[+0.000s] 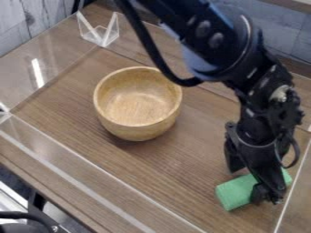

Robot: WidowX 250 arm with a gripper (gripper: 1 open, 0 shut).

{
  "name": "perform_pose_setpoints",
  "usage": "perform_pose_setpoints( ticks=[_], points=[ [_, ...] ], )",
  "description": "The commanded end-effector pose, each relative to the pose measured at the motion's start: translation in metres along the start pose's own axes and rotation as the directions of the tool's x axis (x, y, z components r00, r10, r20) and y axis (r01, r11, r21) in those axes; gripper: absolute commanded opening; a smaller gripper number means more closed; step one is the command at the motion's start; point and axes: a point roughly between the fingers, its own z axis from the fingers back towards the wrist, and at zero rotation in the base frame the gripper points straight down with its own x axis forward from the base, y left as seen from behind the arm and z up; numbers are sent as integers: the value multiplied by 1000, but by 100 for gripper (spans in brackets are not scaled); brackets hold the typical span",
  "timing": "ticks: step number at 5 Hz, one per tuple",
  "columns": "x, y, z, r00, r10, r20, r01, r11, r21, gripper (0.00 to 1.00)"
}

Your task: Put green stick into wooden bowl

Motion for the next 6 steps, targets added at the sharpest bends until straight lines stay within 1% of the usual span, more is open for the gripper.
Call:
perform_pose_setpoints(
  ticks=[1, 2, 4, 5, 6],
  points=[
    [16, 9, 7, 998, -4, 55, 4, 1000, -12, 100],
    [20, 11, 5, 998, -27, 63, 29, 999, -29, 100],
    [26, 9, 8, 997, -35, 72, 39, 998, -55, 100],
    [25, 12, 1, 996, -43, 74, 48, 996, -73, 100],
    [28, 11, -4, 996, 61, 67, -57, 997, -53, 0]
  ],
)
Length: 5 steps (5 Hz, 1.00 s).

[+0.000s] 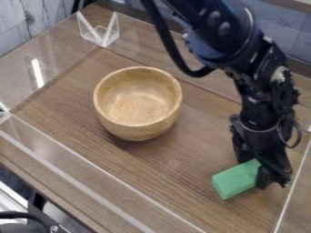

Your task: Put green stick into wooden bowl

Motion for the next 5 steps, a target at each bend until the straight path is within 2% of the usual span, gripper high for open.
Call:
perform_pose_setpoints(
  ticks=[1, 2, 3, 4, 5],
  points=[
    [11, -2, 7, 993, 110, 35, -112, 993, 31, 0],
    [13, -2, 9, 979, 196, 46, -199, 978, 57, 0],
    [15, -2, 11, 959, 277, 57, -281, 956, 80, 0],
    [17, -2, 12, 933, 352, 70, -358, 928, 102, 0],
    [20, 4, 20, 944, 322, 67, -327, 940, 95, 0]
  ],
)
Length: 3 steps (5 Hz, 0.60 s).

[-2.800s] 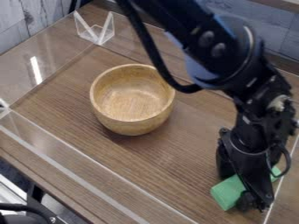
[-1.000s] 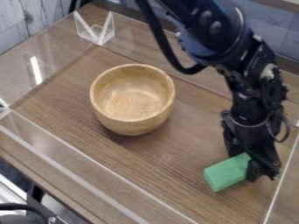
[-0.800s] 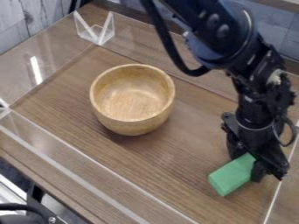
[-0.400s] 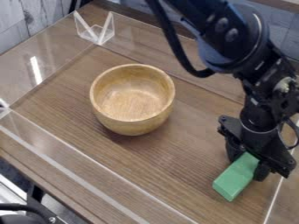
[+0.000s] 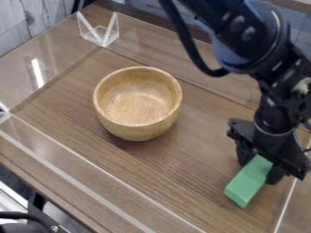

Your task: Put green stick into wooden bowl

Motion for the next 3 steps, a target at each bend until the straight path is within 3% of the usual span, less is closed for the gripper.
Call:
perform_pose_setpoints(
  ticks=[1, 3],
  points=[
    [21, 4, 27, 997, -27, 70, 28, 999, -21, 0],
    [23, 18, 66, 992, -47, 115, 49, 999, -9, 0]
  ],
)
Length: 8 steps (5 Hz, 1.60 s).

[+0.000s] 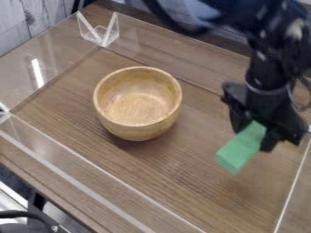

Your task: Put green stick into wooden bowl

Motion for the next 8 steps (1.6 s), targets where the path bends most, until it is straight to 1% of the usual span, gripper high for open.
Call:
perform_pose_setpoints(
  ticks=[1, 2, 3, 4, 6, 7, 8],
  points=[
    [21, 27, 28, 997, -1, 73, 0, 1000, 10, 0],
    [26, 56, 34, 998, 16, 68, -17, 999, 27, 0],
    [36, 52, 39, 997, 36, 67, -38, 999, 29, 0],
    [39, 59, 48, 996, 65, 64, -67, 997, 37, 0],
    [32, 36, 40, 990, 126, 58, -129, 990, 52, 0],
    [31, 40, 39, 988, 146, 52, -149, 987, 56, 0],
    [30, 49, 44, 982, 179, 53, -183, 981, 65, 0]
  ],
)
